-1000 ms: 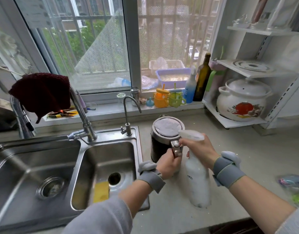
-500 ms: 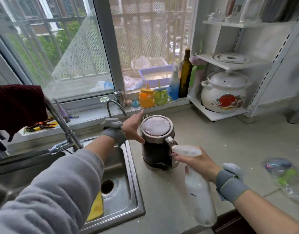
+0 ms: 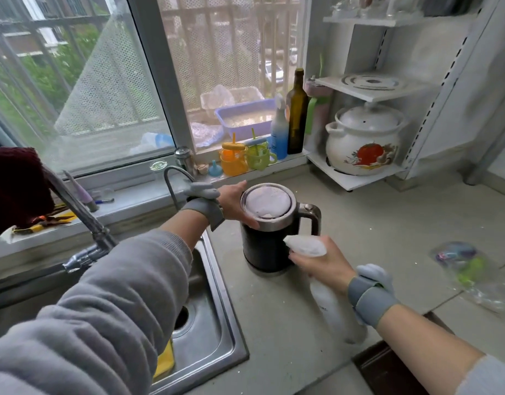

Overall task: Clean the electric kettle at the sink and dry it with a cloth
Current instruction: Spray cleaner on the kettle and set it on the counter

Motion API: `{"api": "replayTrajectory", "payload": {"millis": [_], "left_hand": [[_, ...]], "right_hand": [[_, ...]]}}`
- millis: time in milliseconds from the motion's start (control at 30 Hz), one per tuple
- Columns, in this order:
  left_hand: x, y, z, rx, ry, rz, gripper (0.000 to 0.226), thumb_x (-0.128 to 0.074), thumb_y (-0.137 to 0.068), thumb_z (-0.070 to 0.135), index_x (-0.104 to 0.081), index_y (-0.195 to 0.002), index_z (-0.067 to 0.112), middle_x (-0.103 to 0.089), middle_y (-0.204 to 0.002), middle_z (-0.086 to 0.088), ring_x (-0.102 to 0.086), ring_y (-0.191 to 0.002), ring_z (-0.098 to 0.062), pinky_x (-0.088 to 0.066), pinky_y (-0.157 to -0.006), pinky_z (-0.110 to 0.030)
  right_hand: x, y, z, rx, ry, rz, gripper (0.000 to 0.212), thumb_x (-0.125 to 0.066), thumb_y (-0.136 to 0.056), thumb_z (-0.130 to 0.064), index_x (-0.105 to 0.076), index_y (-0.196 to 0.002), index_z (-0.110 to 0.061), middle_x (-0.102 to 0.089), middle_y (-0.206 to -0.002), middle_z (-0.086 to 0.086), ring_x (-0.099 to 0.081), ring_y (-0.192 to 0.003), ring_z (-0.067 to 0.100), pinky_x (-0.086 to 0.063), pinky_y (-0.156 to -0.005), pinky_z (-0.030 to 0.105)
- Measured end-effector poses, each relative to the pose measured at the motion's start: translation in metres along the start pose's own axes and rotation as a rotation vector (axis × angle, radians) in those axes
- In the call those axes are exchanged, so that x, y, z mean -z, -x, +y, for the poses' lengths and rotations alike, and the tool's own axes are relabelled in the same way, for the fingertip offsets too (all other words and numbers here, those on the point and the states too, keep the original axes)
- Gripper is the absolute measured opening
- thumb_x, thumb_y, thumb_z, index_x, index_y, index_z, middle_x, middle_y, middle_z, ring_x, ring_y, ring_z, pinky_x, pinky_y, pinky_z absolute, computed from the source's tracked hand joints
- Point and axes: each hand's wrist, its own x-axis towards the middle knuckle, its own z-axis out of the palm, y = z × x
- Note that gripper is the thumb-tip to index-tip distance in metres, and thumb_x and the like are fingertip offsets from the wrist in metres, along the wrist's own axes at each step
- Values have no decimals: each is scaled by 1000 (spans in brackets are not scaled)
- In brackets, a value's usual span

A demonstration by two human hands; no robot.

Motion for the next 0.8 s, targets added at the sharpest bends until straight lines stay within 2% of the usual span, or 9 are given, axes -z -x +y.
{"api": "replayTrajectory", "payload": {"millis": [67,133,300,367,433,533,633,700,800], "left_hand": [[-3,2,1,-37,6,15,86,-80,-50,67,-57,-118,20,-65,-114,-1,-59,-102,-21,-49,-88,-34],[-3,5,1,-48,23,24,79,-80,-48,69,-63,-108,20,-67,-101,1,-61,-92,-20,-52,-82,-34],[-1,15,-1,-31,-13,29,83,-73,-43,79,-66,-101,19,-68,-94,1,-62,-88,-22,-53,-80,-35],[-1,17,-2,-20,-15,31,90,-66,-36,85,-66,-99,21,-68,-94,1,-61,-87,-21,-53,-79,-35],[-2,19,-3,-11,-32,40,83,-69,-42,82,-65,-94,19,-68,-91,-1,-61,-84,-22,-53,-74,-34],[-1,23,-2,12,-32,42,70,-73,-49,77,-66,-83,16,-69,-84,-5,-62,-78,-24,-51,-67,-35],[1,27,0,38,-40,23,72,-70,-47,80,-66,-81,17,-69,-82,-3,-62,-77,-22,-51,-68,-34],[1,29,0,54,-51,8,75,-67,-45,84,-65,-80,18,-68,-81,-2,-62,-76,-21,-51,-67,-34],[1,30,2,64,-66,2,75,-66,-46,83,-64,-81,17,-68,-82,-3,-61,-76,-21,-51,-68,-35]], "right_hand": [[-12,5,0,-38,-54,36,22,-66,-73,-13,-74,-93,-15,-72,-78,4,-60,-60,10,-52,-59,30],[-23,11,-3,-85,-81,79,17,-64,-74,-12,-73,-87,-20,-65,-64,0,-53,-44,11,-48,-49,28],[-41,23,-7,-27,-169,64,20,-70,-77,-8,-73,-93,-20,-72,-83,7,-58,-61,9,-51,-56,31],[-47,24,-10,18,-106,87,25,-69,-77,-9,-72,-93,-28,-68,-71,-12,-57,-54,-2,-50,-61,28],[-52,23,-17,30,-1,120,19,-67,-77,-11,-74,-86,-26,-59,-57,-21,-56,-51,1,-50,-63,27],[-51,21,-21,-36,42,168,12,-65,-72,-14,-70,-75,-4,-57,-58,-1,-57,-56,28,-53,-57,39],[-49,23,-20,-35,42,111,12,-65,-72,-10,-64,-60,-11,-53,-50,-8,-51,-47,15,-51,-53,38],[-47,26,-19,-31,100,110,23,-65,-69,-16,-54,-49,-20,-52,-44,-8,-55,-49,21,-52,-57,37],[-34,21,-13,-137,104,200,19,-62,-63,-25,-62,-59,-6,-59,-53,5,-63,-52,30,-53,-52,35]]}}
